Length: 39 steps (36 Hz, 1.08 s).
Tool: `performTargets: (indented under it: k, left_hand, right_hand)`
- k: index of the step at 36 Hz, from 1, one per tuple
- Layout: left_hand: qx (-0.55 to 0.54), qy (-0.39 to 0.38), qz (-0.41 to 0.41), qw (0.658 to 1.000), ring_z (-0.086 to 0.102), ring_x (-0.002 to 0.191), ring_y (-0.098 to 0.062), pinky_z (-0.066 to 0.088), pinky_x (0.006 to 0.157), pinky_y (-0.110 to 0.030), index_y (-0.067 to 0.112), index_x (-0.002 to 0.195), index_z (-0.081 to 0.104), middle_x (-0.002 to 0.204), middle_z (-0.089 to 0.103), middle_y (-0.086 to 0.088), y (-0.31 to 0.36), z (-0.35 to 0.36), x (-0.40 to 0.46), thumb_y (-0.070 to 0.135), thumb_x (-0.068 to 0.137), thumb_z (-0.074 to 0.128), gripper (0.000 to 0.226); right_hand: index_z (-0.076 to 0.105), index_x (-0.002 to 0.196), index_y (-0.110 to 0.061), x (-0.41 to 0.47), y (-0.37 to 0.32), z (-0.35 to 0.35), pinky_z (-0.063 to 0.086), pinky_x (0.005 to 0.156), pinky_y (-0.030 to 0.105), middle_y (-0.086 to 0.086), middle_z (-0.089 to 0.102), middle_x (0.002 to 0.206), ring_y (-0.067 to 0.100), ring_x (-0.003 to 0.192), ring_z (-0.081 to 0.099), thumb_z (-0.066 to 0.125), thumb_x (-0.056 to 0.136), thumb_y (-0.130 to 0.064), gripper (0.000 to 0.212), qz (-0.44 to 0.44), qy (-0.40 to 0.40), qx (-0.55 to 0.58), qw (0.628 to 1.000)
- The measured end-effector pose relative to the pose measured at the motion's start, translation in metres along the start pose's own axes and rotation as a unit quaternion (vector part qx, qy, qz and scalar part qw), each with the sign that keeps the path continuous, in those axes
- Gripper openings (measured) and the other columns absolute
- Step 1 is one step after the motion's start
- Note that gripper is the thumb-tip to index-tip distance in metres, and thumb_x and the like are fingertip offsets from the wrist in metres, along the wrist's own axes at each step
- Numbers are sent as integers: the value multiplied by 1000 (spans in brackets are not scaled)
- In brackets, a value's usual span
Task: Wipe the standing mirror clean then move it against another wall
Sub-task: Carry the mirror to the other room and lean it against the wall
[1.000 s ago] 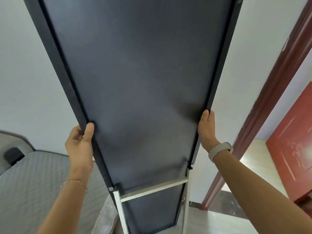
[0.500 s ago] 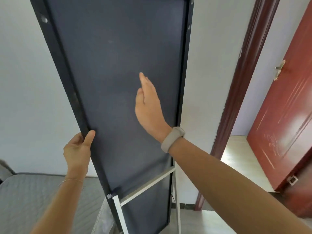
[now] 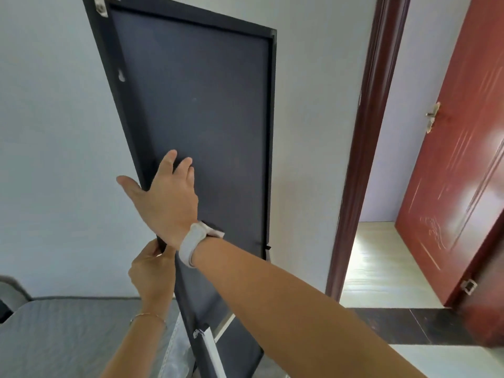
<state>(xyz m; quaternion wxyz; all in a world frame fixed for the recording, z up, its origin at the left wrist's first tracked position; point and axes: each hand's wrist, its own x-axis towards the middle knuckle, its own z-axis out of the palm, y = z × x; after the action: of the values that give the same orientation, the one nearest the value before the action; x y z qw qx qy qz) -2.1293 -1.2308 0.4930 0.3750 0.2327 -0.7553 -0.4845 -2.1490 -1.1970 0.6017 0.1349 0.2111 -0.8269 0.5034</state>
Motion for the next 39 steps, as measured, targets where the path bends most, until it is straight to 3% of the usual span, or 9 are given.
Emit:
performTargets:
  k: [6,11,14,21,24,27,32,35,39]
  left_hand:
    - [19,10,15,1000,16,50,-19,12,51,-29,14,43,25,42,28,-7,8,6,-21,-13,77,47,48]
    - [53,19,32,998,23,53,-22,15,51,-27,2,48,35,47,36,-10,7,17,-33,-4,79,53,36]
    - [75,31,33,996,32,55,-25,21,49,-28,-6,54,44,51,46,-15,16,26,-45,4,81,58,32]
    - [107,53,37,992,41,47,-23,27,47,-24,7,54,51,47,49,-4,33,43,-68,21,83,65,35]
    - [122,64,38,990,38,44,-22,25,45,-25,14,48,44,43,46,-3,34,45,-75,27,82,66,42]
    - [138,60,44,988,40,43,-23,25,45,-24,12,49,46,42,46,-3,37,48,-79,27,82,66,41]
    - [167,42,57,983,42,44,-25,27,45,-24,-1,56,53,45,51,-10,42,48,-84,28,82,65,41]
    - [187,37,77,979,40,40,-18,25,44,-23,8,51,48,40,44,0,46,49,-88,27,82,66,41]
    - [188,18,76,979,37,37,-15,23,45,-22,16,45,40,36,40,2,52,49,-90,26,82,66,47]
  right_hand:
    - [14,138,0,-7,8,-19,44,86,51,30,24,143,40,131,26,50,87,-43,75,-25,44,-75,996]
    - [25,133,2,-7,15,-47,46,70,41,27,51,116,40,97,53,53,83,-47,76,-40,76,-85,993]
    - [20,137,2,-4,19,-67,44,74,42,27,53,112,42,95,53,53,82,-50,82,-41,49,-36,997]
    - [23,136,-1,-1,37,-97,42,72,37,20,61,104,39,94,56,50,81,-53,80,-79,18,-14,997]
    - [37,124,2,-4,39,-111,49,67,38,14,64,81,36,78,60,52,82,-49,67,-104,-3,6,995]
    - [48,110,2,-6,42,-123,39,57,32,5,55,62,28,62,55,53,84,-43,51,-138,-8,14,990]
    - [53,95,0,-8,44,-129,40,56,32,3,49,53,29,56,55,53,84,-35,37,-155,-1,29,987]
    - [50,77,-1,-6,47,-133,37,51,30,-1,42,46,25,47,50,54,84,-32,32,-169,-12,34,985]
    - [56,88,6,0,51,-143,46,57,35,0,43,47,30,54,55,55,84,-30,35,-184,-40,50,981]
